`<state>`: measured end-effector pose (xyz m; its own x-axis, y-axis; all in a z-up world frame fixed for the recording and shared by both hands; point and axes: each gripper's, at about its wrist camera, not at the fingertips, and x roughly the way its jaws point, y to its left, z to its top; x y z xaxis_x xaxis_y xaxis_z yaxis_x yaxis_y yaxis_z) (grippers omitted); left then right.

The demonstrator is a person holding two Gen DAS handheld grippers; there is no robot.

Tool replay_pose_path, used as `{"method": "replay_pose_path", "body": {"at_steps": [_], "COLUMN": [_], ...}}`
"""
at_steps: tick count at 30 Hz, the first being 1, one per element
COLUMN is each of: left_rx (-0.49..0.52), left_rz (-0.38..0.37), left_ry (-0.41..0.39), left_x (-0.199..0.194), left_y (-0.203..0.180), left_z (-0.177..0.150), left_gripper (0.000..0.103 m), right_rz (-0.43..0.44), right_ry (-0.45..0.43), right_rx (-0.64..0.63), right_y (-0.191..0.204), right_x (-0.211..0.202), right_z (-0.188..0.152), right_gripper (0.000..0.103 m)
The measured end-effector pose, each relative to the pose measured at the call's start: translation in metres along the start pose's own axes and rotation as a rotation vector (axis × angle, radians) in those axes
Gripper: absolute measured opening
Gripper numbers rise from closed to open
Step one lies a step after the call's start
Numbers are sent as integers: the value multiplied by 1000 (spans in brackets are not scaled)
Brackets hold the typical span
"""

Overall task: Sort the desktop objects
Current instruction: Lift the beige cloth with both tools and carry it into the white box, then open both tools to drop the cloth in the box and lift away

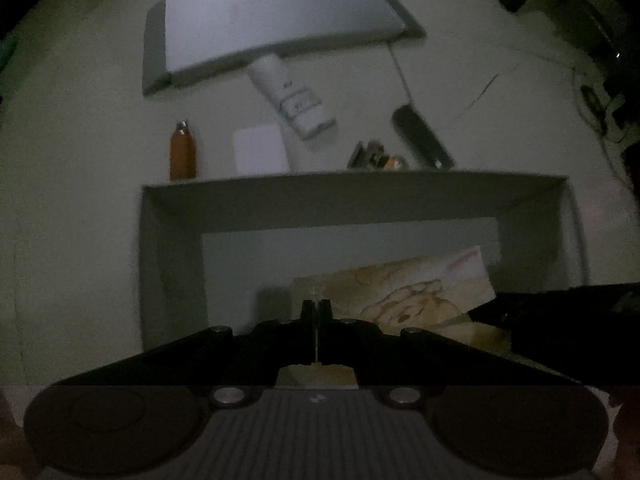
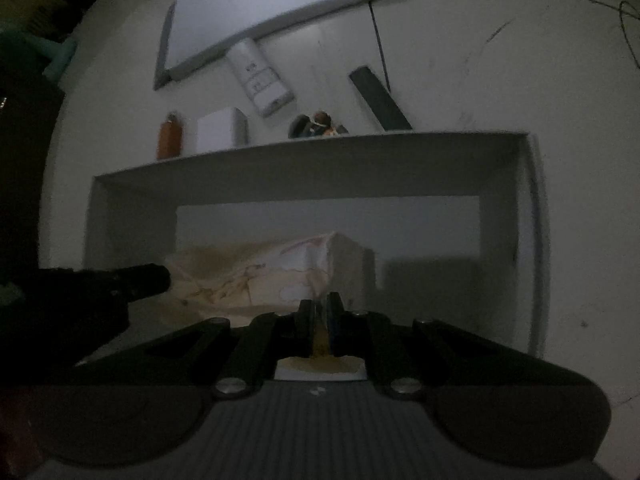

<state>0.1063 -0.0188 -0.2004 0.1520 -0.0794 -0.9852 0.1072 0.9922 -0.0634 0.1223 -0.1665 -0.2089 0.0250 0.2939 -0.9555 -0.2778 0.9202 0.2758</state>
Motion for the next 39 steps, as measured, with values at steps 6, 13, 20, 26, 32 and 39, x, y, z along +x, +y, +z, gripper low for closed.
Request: {"method": "replay_pose_path", "body": {"at_steps": [6, 13, 20, 26, 32, 39], "left_rx": [-17, -30, -33, 10, 20, 4], "left_rz": [4, -11, 22, 35, 45, 47], "left_ry": [-17, -56, -50, -32, -47, -130], "left_x": [27, 27, 28, 25, -7, -80], "left_y": [2, 0, 1, 4, 2, -6], "left_z": [4, 15, 17, 12, 10, 11], "left_gripper": [0, 0, 0, 3, 3, 71], "right_rz": [-1, -32, -68, -85, -91, -81], "right_ry": [-39, -65, -84, -41, -63, -85], "right_rx": [6, 4, 11, 135, 124, 97], "right_y": [-8, -11, -14, -29, -23, 1], "right_x": [24, 28, 26, 28, 0, -59], "right_z": [3, 3, 5, 9, 8, 4], "right_gripper": [8, 8, 8, 62, 62, 62]}}
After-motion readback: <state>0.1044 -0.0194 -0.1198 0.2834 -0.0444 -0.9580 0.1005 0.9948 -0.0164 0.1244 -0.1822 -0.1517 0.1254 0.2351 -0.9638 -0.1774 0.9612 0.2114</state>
